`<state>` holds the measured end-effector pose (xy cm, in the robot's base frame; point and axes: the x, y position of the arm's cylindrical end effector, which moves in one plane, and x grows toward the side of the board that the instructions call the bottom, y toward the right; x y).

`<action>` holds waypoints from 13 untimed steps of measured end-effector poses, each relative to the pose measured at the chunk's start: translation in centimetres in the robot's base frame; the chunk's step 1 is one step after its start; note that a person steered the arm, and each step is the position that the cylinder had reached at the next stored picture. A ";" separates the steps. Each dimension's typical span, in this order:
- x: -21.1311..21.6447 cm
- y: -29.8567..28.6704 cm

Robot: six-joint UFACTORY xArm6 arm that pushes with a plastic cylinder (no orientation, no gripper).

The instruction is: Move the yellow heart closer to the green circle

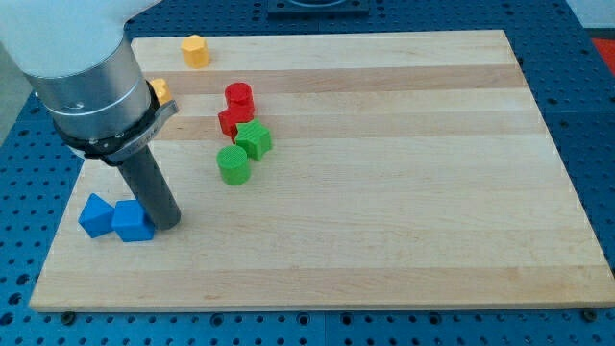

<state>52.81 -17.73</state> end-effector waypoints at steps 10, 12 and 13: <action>-25.3 4.5; -22.8 -5.5; -19.8 -7.4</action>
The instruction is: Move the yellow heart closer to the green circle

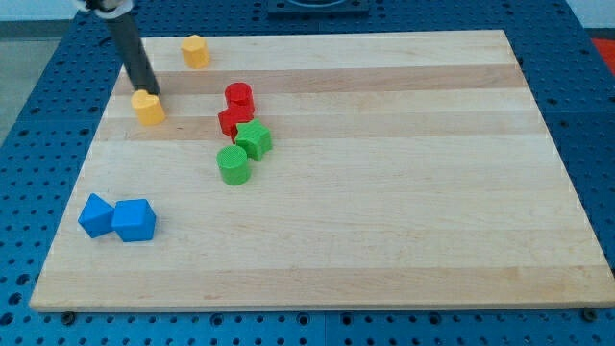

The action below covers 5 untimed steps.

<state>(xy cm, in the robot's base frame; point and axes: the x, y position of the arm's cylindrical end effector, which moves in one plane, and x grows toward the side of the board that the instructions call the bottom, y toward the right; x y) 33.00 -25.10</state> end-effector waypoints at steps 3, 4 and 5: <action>4.1 -1.6; 3.3 -1.9; 5.4 -1.9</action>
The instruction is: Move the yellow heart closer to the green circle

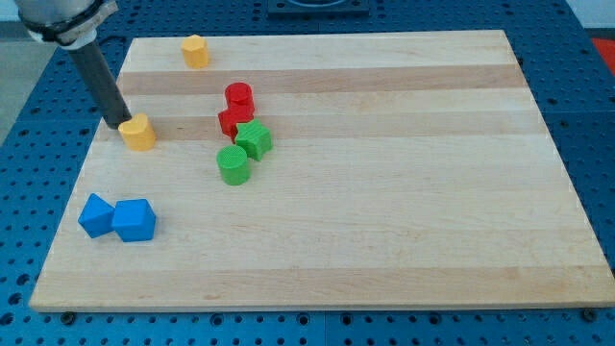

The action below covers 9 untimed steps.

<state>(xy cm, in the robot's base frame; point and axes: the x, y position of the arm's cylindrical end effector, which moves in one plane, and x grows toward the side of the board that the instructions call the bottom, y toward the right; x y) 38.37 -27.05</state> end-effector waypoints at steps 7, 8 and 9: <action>2.6 3.3; 5.3 5.2; 7.0 6.5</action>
<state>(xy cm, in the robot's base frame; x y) 45.42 -20.55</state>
